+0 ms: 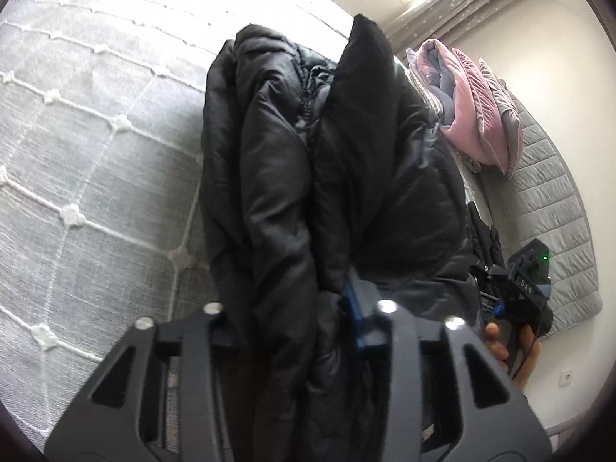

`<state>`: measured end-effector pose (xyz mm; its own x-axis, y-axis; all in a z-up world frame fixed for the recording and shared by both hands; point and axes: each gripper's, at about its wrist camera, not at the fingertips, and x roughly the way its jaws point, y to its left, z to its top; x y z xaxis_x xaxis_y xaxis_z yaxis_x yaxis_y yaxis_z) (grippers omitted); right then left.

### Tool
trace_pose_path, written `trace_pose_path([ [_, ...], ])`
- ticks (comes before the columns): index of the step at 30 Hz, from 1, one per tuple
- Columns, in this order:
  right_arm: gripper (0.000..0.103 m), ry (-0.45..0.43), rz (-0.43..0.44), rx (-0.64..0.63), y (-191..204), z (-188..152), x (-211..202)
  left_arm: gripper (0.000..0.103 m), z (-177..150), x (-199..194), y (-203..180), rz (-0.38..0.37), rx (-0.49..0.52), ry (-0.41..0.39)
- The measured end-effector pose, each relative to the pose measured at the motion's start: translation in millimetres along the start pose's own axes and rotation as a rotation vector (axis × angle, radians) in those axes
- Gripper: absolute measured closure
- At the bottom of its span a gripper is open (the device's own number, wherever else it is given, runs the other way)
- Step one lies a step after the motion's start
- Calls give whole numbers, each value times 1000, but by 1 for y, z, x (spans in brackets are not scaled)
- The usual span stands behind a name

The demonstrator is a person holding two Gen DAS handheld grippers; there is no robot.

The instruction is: Fold large clothes

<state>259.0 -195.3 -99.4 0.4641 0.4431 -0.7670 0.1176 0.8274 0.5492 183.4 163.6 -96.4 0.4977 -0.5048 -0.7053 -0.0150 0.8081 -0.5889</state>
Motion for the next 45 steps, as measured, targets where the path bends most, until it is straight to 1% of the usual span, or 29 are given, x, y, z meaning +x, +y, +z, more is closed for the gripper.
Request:
trace_pose_path([
  [1, 45, -11, -13, -23, 5, -1, -1, 70, 0, -1, -2, 5, -1, -12],
  [3, 56, -27, -26, -55, 10, -2, -4, 75, 1, -2, -3, 13, 1, -21],
  [6, 64, -46, -48, -88, 16, -3, -6, 79, 5, -5, -7, 30, 12, -36],
  [9, 71, -79, -87, -145, 28, -7, -9, 82, 12, -9, -9, 29, 4, -40],
  [11, 74, -114, -131, -213, 42, -9, -12, 83, 18, -15, -10, 26, 6, -52],
  [13, 77, -148, -170, -281, 56, -12, -12, 84, 24, -23, -6, 39, 23, -72],
  [14, 78, -159, -174, -303, 61, -14, -13, 85, 29, -29, -6, 47, 34, -83],
  [17, 80, -187, -163, -348, 76, -17, -11, 86, 42, -49, 4, 31, 33, -109],
  [19, 81, -223, -182, -397, 94, -22, -6, 86, 51, -63, 10, 50, 59, -136],
  [21, 82, -255, -190, -455, 120, -25, 4, 86, 66, -90, 29, 70, 73, -173],
  [23, 82, -275, -152, -480, 148, -27, 20, 86, 81, -120, 52, 88, 79, -207],
  [24, 82, -282, -119, -486, 164, -29, 29, 86, 87, -133, 61, 103, 82, -223],
  [26, 82, -292, -51, -485, 192, -32, 47, 85, 110, -176, 88, 169, 90, -283],
  [28, 82, -289, 33, -489, 236, -35, 78, 85, 132, -213, 113, 247, 100, -324],
  [30, 82, -271, 90, -489, 273, -38, 107, 84, 154, -243, 140, 308, 89, -353],
  [32, 82, -248, 145, -480, 307, -44, 139, 82, 176, -263, 173, 357, 69, -360],
  [33, 82, -236, 171, -466, 323, -48, 158, 81, 183, -266, 190, 376, 62, -362],
  [34, 82, -222, 191, -442, 336, -53, 178, 80, 191, -263, 208, 414, 54, -361],
  [36, 81, -190, 188, -427, 351, -62, 215, 76, 201, -248, 242, 493, 45, -342],
  [37, 81, -155, 165, -433, 357, -69, 238, 75, 204, -228, 269, 543, 8, -296],
  [38, 80, -108, 130, -442, 358, -74, 260, 69, 205, -213, 284, 573, -35, -255],
  [39, 74, -42, 92, -434, 355, -78, 285, 61, 202, -200, 304, 594, -90, -225],
  [40, 69, 22, 64, -414, 348, -82, 305, 60, 198, -198, 313, 573, -112, -245],
  [41, 58, 39, 83, -389, 337, -85, 313, 59, 195, -202, 317, 539, -123, -275],
  [42, 48, 24, 108, -384, 331, -85, 309, 57, 193, -212, 321, 496, -145, -309],
  [44, 41, 21, 97, -408, 322, -81, 295, 57, 191, -233, 325, 453, -195, -360],
  [45, 40, 20, 90, -432, 316, -76, 283, 57, 189, -248, 329, 456, -224, -391],
])
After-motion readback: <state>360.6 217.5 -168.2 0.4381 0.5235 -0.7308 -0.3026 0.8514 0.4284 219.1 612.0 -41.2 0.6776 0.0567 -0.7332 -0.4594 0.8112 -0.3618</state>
